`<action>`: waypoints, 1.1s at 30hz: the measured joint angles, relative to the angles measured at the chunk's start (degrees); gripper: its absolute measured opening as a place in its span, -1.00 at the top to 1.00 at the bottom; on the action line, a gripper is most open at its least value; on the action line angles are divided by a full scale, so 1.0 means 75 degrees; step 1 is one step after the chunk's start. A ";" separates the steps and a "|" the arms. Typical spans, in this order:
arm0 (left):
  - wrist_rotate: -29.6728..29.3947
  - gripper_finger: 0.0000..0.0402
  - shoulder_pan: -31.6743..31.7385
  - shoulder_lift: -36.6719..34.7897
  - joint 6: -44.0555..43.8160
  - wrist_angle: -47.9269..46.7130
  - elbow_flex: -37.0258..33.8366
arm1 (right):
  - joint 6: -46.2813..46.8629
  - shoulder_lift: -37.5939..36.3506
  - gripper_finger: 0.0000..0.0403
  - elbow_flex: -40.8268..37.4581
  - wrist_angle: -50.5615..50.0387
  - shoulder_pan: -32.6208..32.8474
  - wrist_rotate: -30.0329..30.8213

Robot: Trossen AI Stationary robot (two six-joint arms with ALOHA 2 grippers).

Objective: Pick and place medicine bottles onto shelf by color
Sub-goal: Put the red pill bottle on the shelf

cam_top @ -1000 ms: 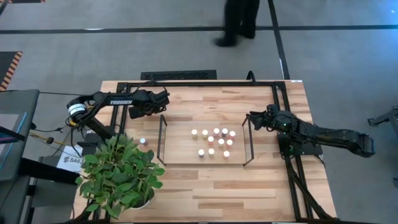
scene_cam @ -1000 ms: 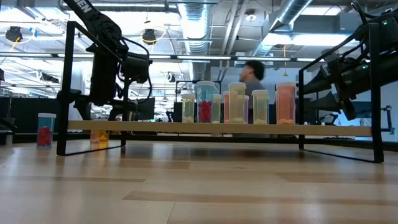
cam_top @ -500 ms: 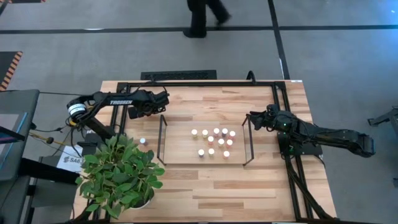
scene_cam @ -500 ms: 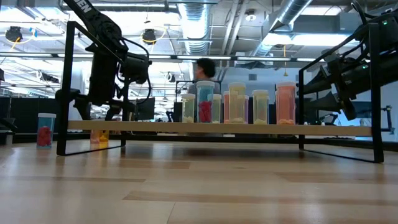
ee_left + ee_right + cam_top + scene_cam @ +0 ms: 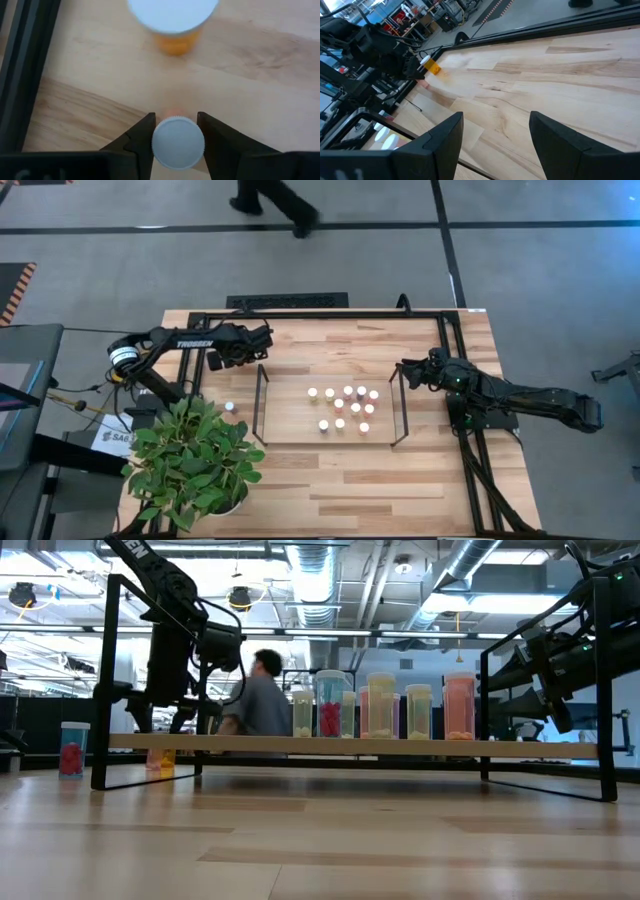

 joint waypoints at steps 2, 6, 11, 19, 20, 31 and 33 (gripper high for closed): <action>-0.0042 0.35 0.0000 0.0000 0.0101 -0.0018 0.0095 | -0.0001 0.0001 -0.24 0.0000 0.0003 -0.0001 0.0000; -0.0251 0.35 0.0000 0.0000 0.0400 -0.0267 0.0400 | -0.0002 -0.0001 -0.24 0.0000 0.0003 -0.0001 0.0000; -0.0372 0.35 -0.0002 -0.0003 0.0638 -0.0561 0.0515 | -0.0003 0.0001 -0.24 0.0000 0.0000 0.0001 0.0000; -0.0322 0.35 -0.0020 -0.0003 0.0466 -0.0767 0.0515 | -0.0003 0.0001 -0.24 0.0000 0.0003 -0.0001 0.0000; -0.0324 0.35 -0.0020 -0.0003 0.0466 -0.0776 0.0512 | 0.0000 -0.0001 -0.24 0.0000 0.0000 0.0001 0.0000; -0.0179 0.45 -0.0047 -0.0003 0.0376 -0.0715 0.0357 | -0.0003 0.0001 -0.24 0.0000 0.0000 -0.0001 0.0000; -0.0183 0.50 -0.0049 -0.0003 0.0376 -0.0709 0.0357 | -0.0003 0.0001 -0.24 0.0000 0.0002 -0.0001 0.0000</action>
